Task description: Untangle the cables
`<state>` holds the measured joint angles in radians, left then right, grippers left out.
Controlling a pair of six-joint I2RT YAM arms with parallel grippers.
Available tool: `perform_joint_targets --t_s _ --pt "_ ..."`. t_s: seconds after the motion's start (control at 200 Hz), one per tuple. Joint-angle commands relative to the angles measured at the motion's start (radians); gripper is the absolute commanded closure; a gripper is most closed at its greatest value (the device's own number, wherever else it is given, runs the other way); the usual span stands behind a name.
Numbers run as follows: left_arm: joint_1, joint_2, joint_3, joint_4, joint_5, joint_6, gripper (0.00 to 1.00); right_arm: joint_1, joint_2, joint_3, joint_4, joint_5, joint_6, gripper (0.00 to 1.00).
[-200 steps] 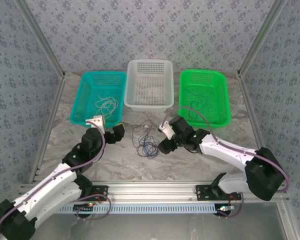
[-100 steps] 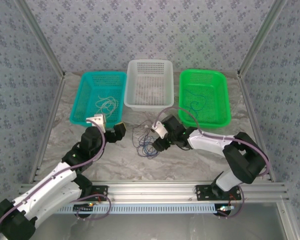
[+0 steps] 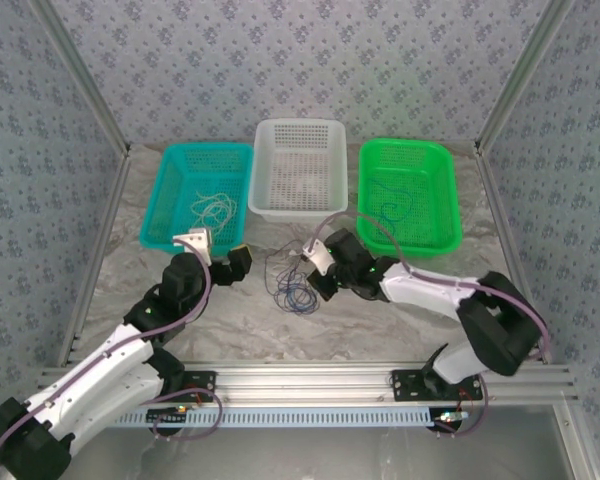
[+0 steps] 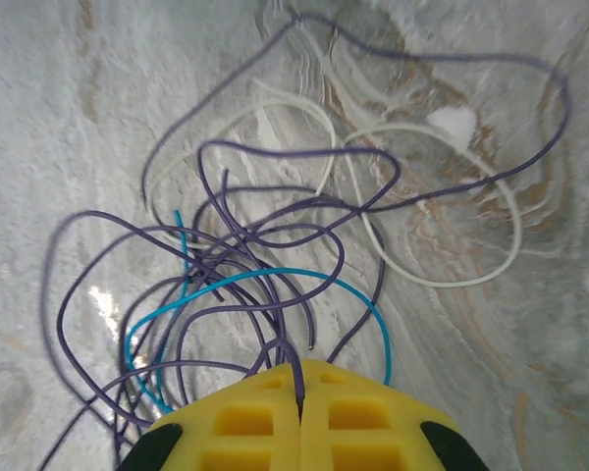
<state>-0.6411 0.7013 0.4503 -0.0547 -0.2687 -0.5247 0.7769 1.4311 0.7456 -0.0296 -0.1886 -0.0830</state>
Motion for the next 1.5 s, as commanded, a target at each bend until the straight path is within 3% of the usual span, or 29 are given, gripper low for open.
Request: perform_joint_targets --t_s 0.0,0.265,0.475,0.74,1.089,1.329,1.494 --pt "0.005 0.016 0.025 0.032 0.025 0.006 0.01 -0.003 -0.144 -0.015 -0.016 -0.003 0.012 1.0" --pt "0.006 0.069 0.032 0.107 0.083 0.013 0.01 -0.034 -0.373 -0.034 0.028 -0.053 0.099 1.0" --pt "-0.001 0.169 0.092 0.167 0.296 0.083 0.0 -0.062 -0.442 -0.025 0.115 -0.057 0.183 1.0" --pt "-0.104 0.333 0.186 0.233 0.442 0.168 0.01 -0.055 -0.527 0.012 0.117 0.019 0.176 1.0" --pt "-0.146 0.434 0.223 0.371 0.586 0.206 0.02 -0.036 -0.531 0.11 -0.111 -0.018 0.06 0.99" --pt "-0.149 0.469 0.227 0.403 0.576 0.227 0.09 -0.035 -0.516 0.038 -0.026 -0.102 0.069 0.99" --pt "-0.15 0.529 0.266 0.398 0.692 0.308 0.17 -0.038 -0.516 -0.003 0.048 -0.124 0.076 0.99"
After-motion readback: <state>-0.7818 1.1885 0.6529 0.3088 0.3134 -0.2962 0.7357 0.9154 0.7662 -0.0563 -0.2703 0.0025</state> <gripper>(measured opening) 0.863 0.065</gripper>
